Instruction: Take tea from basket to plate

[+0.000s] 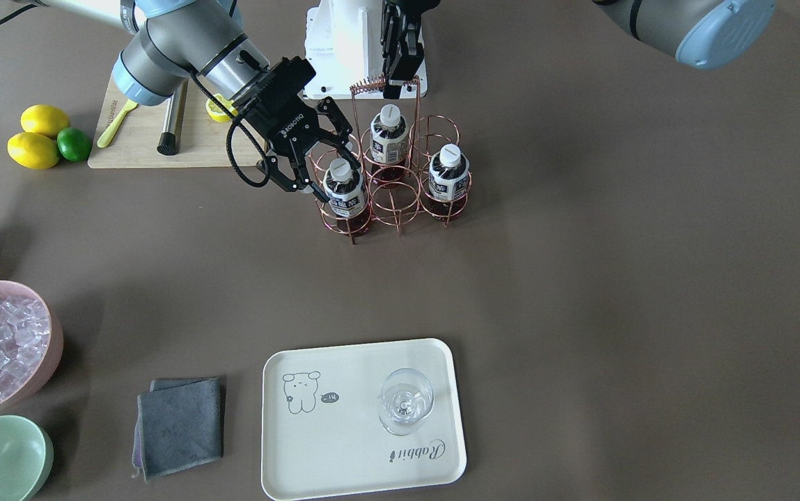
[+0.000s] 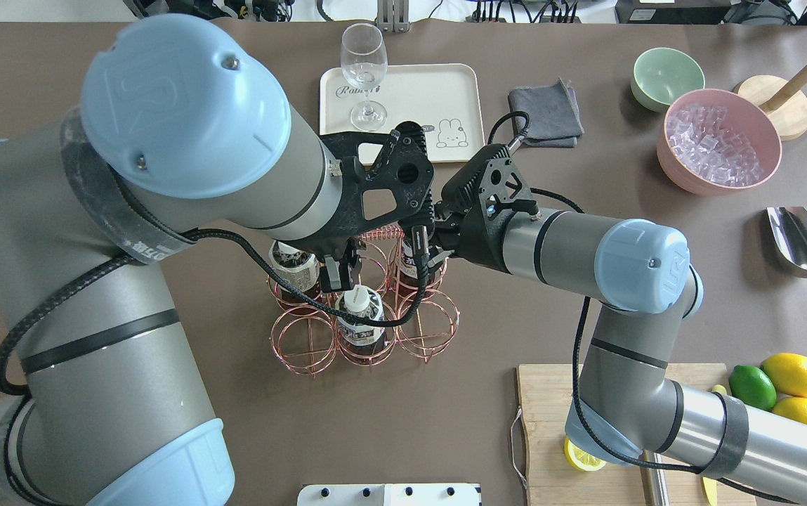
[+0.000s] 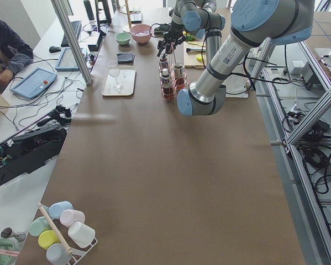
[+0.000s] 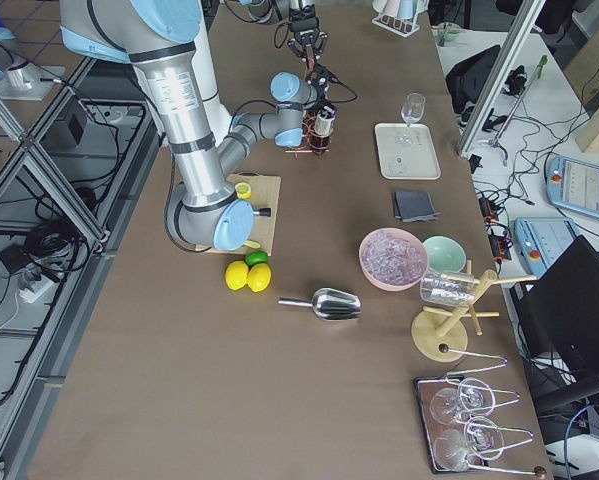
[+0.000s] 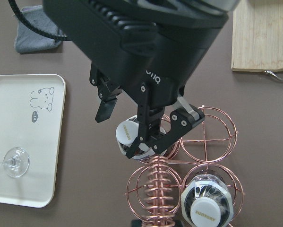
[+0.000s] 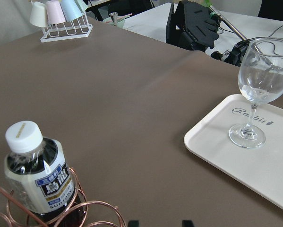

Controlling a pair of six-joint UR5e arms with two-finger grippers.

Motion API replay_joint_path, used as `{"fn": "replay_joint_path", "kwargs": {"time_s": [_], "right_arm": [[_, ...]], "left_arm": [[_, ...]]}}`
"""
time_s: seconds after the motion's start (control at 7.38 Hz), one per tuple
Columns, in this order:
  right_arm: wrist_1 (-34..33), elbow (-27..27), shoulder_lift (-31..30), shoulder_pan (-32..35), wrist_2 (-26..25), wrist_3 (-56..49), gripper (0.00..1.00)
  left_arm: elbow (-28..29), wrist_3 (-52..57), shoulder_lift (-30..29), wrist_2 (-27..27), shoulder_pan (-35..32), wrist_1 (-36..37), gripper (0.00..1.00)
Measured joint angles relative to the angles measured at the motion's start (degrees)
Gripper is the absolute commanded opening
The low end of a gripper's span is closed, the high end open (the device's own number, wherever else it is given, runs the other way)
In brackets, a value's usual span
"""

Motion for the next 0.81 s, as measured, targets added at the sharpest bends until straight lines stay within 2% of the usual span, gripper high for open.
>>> {"fn": "replay_joint_path", "kwargs": {"time_s": [0.41,0.81], "right_arm": [[-1.3,2.1,-0.1,0.5,1.1,3.1,0.00],[-7.8,7.7,0.4,4.7,5.6,4.7,0.00]], "left_arm": [[0.0,0.0,0.0,0.0,0.1,0.0,0.00],[-0.1,0.0,0.0,0.0,0.1,0.0,0.00]]}}
